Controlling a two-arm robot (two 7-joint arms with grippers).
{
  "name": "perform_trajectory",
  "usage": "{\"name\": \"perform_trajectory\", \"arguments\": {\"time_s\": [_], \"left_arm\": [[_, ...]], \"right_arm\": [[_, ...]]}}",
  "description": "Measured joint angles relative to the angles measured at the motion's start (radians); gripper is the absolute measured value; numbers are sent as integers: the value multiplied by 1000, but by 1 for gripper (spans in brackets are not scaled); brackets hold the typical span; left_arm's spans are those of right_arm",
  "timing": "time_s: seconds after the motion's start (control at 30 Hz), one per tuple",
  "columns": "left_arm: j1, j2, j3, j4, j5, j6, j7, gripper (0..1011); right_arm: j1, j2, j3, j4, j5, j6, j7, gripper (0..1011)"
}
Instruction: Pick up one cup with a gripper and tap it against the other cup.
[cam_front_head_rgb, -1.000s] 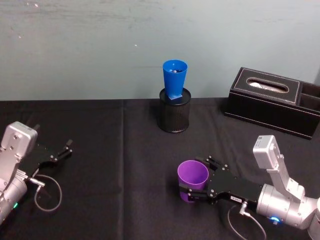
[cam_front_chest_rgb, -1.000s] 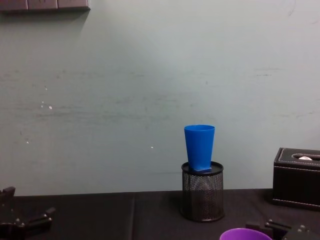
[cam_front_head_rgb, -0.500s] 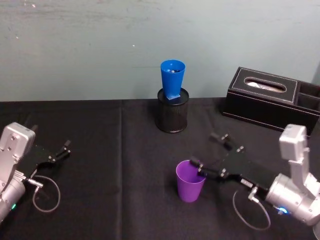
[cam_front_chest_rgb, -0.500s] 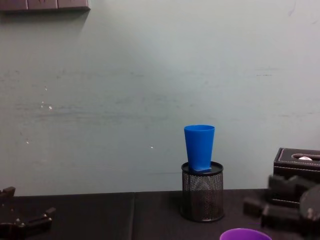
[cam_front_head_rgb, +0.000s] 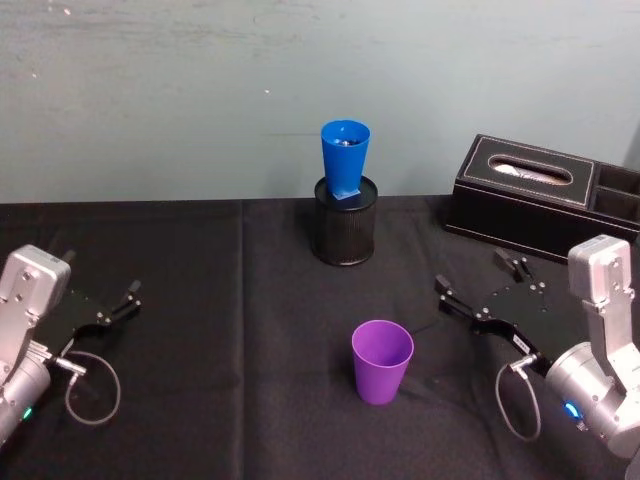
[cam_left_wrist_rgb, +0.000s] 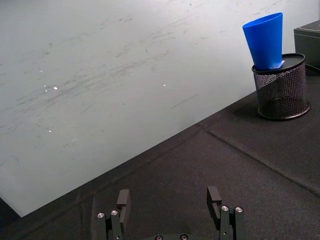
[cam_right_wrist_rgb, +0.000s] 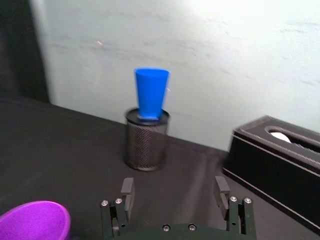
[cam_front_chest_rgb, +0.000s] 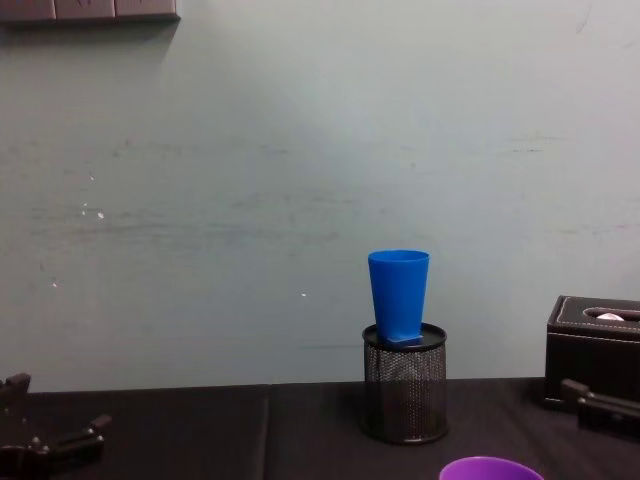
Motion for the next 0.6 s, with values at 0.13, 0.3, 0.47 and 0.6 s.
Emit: {"name": "perform_trajectory", "arguments": {"time_s": [0.13, 0.3, 0.47, 0.6], "left_arm": [[0, 0, 0, 0, 0, 0, 0, 1000], [0, 0, 0, 0, 0, 0, 0, 1000], [0, 0, 0, 0, 0, 0, 0, 1000], [0, 0, 0, 0, 0, 0, 0, 1000]], "right_arm": [[-2, -17, 4, 0, -37, 39, -48, 1000], [4, -22, -4, 15, -60, 47, -38, 1000], [4, -22, -4, 15, -59, 47, -38, 1000], [4, -22, -4, 14, -59, 47, -39, 1000]]}}
